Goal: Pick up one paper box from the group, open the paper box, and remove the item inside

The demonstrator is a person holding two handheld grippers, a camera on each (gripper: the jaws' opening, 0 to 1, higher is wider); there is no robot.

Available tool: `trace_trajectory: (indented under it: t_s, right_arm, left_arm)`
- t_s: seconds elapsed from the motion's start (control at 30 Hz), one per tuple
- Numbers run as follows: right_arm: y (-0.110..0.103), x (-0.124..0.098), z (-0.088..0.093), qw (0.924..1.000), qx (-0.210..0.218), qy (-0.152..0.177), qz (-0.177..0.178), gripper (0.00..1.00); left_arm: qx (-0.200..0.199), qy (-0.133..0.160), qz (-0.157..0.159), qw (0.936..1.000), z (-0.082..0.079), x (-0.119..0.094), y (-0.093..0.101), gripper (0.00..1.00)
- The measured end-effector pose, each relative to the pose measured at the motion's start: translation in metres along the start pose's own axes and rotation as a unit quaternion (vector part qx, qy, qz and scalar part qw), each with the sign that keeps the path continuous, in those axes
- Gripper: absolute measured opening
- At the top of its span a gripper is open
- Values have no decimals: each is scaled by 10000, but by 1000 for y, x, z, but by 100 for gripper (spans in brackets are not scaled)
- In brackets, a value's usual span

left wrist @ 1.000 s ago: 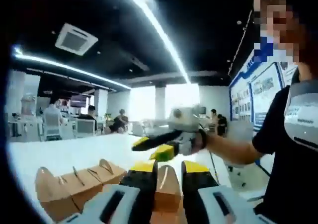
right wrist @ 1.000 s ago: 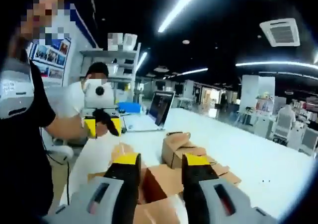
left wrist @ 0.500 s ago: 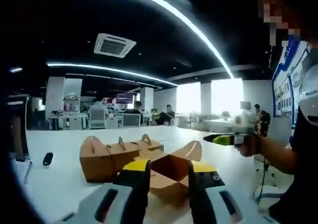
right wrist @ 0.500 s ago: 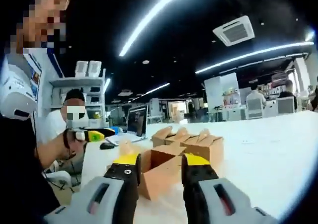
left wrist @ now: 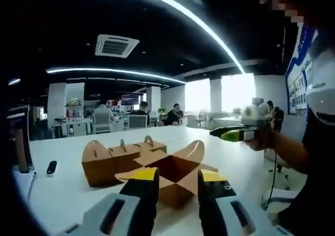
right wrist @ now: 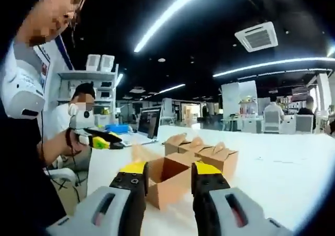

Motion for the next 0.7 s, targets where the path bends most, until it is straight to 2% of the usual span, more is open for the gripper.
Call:
trace_trajectory:
  t_s: [0.1, 0.13, 0.2, 0.27, 0.33, 0.43, 0.57, 0.63, 0.7]
  right_arm:
    - [-1, 6, -6, 9976, -475, -475, -158, 33]
    - [-2, 8, -11, 9965, -504, -621, -256, 33]
    - [1, 12, -18, 9951, -480, -816, -301, 33]
    - [4, 17, -23, 9919, -649, -1037, -351, 33]
    - [1, 25, -28, 9877, -870, -1133, -642, 33]
    - [-1, 37, -30, 9792, -927, -1491, -1021, 33]
    - [6, 62, -40, 9717, -1083, -1700, -1233, 31]
    - [5, 77, -39, 9615, -1064, -1921, -1652, 30]
    - [6, 92, -37, 9544, -1013, -2154, -1804, 29]
  left_arm:
    - [4, 69, -58, 10000, -3, -2, 2, 31]
    - [15, 83, -74, 9999, -3, -2, 2, 31]
    - [-12, 96, -111, 9999, -1, -4, -1, 31]
    - [-51, 63, -154, 9998, 3, -5, -5, 32]
    - [-214, 64, -240, 9995, 6, -7, -10, 32]
    - [-356, 216, -268, 9988, 4, -12, -13, 32]
    - [-396, 258, -288, 9985, 4, -15, -14, 32]
    - [-376, 223, -327, 9985, 8, -17, -17, 32]
    - [-403, 215, -329, 9984, 11, -18, -19, 32]
Point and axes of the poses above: the point that each gripper's makers call its tool centre point, and the gripper's own axes: x roughly forward along the fingers, y roughly to its right, z roughly out of its underside, the point moved 6 cm from there along -x, roughly backward along the fingers, and after that the axes turned 1 degree about y, right-handed, at the moved point
